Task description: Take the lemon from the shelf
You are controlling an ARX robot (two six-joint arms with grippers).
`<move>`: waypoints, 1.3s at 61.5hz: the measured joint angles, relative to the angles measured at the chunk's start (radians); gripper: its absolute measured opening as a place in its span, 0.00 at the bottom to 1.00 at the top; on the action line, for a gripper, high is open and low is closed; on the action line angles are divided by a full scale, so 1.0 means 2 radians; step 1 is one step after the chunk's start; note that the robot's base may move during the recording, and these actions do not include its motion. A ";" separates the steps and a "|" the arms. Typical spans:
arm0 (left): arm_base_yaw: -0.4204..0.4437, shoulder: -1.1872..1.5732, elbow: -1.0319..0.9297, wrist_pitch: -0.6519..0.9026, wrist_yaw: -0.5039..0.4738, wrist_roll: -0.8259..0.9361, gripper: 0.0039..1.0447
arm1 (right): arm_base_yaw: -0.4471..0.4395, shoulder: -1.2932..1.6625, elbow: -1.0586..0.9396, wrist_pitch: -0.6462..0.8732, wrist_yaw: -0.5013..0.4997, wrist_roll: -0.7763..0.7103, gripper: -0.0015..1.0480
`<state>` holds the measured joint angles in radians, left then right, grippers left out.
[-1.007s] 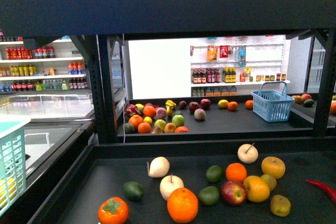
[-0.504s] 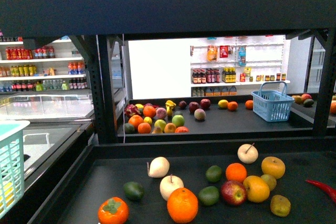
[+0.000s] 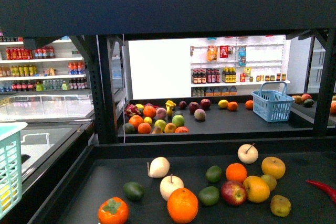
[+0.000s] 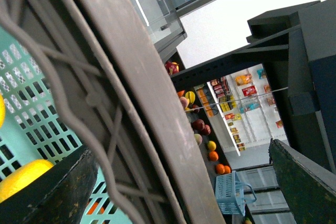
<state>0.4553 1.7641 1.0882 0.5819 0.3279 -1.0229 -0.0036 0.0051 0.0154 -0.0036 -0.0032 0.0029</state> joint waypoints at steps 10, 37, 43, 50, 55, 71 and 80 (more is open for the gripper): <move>-0.001 -0.026 0.000 -0.057 -0.023 0.027 0.93 | 0.000 0.000 0.000 0.000 0.000 0.000 0.98; -0.025 -0.248 -0.066 -0.262 -0.171 0.258 0.93 | 0.000 0.000 0.000 0.000 0.000 0.000 0.98; -0.065 -0.324 -0.098 -0.279 -0.206 0.290 0.93 | 0.000 0.000 0.000 0.000 0.000 0.000 0.98; -0.123 -0.449 -0.199 -0.203 -0.100 0.424 0.72 | 0.000 0.000 0.000 0.000 0.000 0.000 0.98; -0.218 -0.559 -0.314 -0.184 -0.151 0.483 0.50 | 0.000 0.000 0.000 0.000 0.000 0.000 0.98; -0.226 -0.637 -0.444 -0.152 -0.163 0.502 0.02 | 0.000 0.000 0.000 0.000 0.000 0.000 0.98; -0.226 -0.671 -0.474 -0.151 -0.163 0.505 0.02 | 0.000 0.000 0.000 0.000 0.000 0.000 0.98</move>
<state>0.0025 0.4213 0.1402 0.2794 0.0010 -0.0139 -0.0036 0.0048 0.0154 -0.0036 -0.0029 0.0029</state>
